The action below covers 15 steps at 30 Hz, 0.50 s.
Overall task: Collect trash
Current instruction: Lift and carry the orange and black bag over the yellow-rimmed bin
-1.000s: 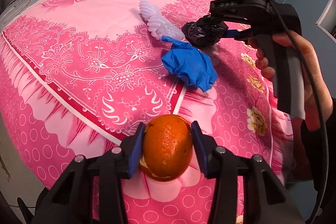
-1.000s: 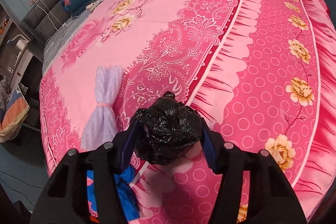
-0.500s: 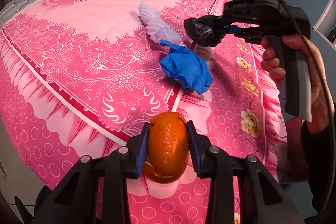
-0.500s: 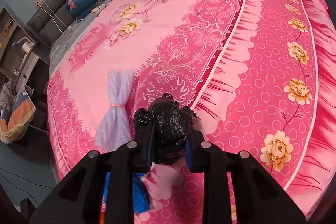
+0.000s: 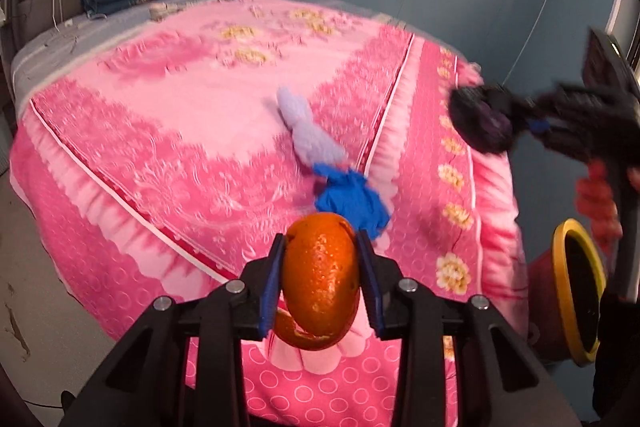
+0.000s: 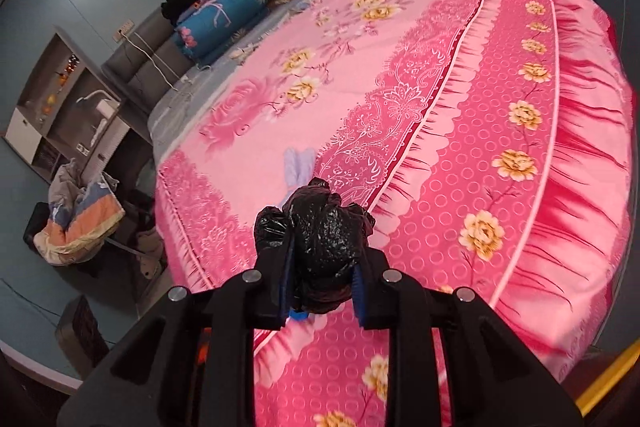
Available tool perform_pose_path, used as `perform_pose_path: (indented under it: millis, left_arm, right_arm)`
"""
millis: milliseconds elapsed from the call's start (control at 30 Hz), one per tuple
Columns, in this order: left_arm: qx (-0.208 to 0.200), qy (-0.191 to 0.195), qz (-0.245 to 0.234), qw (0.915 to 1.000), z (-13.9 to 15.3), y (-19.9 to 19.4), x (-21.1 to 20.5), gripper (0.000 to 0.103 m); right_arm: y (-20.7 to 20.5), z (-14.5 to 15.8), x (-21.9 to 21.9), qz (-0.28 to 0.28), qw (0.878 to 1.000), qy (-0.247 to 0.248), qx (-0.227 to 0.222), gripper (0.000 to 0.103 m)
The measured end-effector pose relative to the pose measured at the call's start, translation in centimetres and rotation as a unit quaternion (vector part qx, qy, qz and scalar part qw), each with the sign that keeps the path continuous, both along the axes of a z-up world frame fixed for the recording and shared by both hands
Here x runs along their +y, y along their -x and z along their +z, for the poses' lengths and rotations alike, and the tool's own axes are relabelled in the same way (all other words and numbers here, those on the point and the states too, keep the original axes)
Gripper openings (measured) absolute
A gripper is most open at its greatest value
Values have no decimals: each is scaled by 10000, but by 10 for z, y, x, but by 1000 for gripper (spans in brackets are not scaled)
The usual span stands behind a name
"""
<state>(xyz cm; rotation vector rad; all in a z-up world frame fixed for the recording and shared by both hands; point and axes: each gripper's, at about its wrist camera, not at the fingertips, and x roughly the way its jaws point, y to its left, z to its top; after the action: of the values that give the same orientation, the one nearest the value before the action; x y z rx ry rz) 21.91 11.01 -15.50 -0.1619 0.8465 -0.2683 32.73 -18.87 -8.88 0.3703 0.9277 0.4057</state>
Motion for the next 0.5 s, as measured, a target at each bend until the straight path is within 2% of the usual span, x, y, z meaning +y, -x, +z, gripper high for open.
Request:
perform_pose_path:
  millis: [233,500]
  left_arm:
    - [-413,-6,-109,9991,37,20,-9,33]
    - [-696,28,-252,9973,66,50,-26,33]
  right_arm:
    - [65,32,-33,6,9994,-200,-296,23]
    - [108,46,-56,18,9984,-345,-437,23]
